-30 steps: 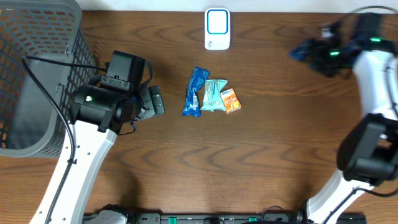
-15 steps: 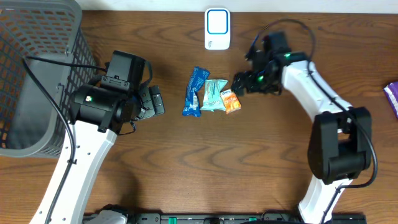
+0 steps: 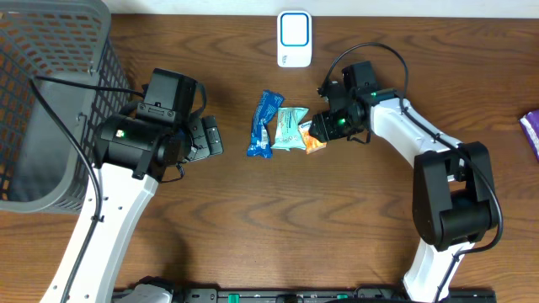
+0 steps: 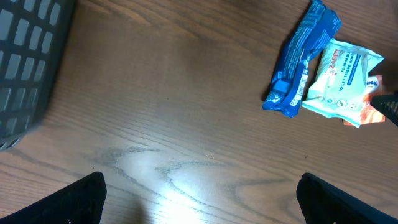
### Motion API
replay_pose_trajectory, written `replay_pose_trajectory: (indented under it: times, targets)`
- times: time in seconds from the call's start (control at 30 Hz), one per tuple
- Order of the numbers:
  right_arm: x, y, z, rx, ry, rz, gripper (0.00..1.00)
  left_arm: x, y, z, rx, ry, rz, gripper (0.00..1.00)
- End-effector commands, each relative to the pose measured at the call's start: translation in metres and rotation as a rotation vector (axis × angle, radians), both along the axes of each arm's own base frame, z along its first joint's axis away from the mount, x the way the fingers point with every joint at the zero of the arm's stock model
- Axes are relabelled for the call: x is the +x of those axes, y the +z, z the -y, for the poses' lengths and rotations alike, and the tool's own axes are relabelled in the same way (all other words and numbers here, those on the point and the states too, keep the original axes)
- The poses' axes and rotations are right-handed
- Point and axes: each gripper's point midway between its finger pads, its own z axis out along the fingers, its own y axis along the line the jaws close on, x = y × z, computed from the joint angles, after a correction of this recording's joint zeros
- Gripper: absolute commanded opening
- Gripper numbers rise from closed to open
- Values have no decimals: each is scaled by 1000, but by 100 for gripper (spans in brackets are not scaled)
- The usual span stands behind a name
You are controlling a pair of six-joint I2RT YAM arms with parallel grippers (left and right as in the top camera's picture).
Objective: Scan the item barcode
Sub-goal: 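Reach the right gripper to the orange Kleenex pack and grasp it, then lift the Kleenex pack with the right gripper toward the scanner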
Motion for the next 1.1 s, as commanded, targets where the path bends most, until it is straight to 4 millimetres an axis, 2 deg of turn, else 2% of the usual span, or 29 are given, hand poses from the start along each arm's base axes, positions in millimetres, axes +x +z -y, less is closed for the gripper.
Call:
replay_pose_trajectory:
  times: [0.0,0.1,0.17,0.37,0.5,0.63,0.87,0.97,1.07]
  targets:
    - [-9,-7,-9,65,27,-23,58,1,-2,-3,10,17,-6,98]
    - [-10,-11,-8,76,4,-30,54,1,-2,-3,11,17,-7,98]
    - [-12,-13,-9,98,2,-35,46,1,-2,-3,10,17,-7,98]
    - [-20,-20,-9,120,-11,-64,41,1,-2,-3,10,17,-7,98]
    - [-25,-27,-7,123,-42,-85,19,1,-2,-3,10,17,-7,98]
    - [-25,-26,-8,139,-84,-109,1,1,-2,-3,10,17,-7,98]
    - [-21,-8,-14,293,-128,-164,1,1,-2,-3,11,17,-7,98]
    - [-19,11,-16,439,-111,-192,1,0,-2,-3,10,17,-7,98]
    - [-16,31,-10,582,-109,-215,1,1,-2,-3,10,17,-7,98]
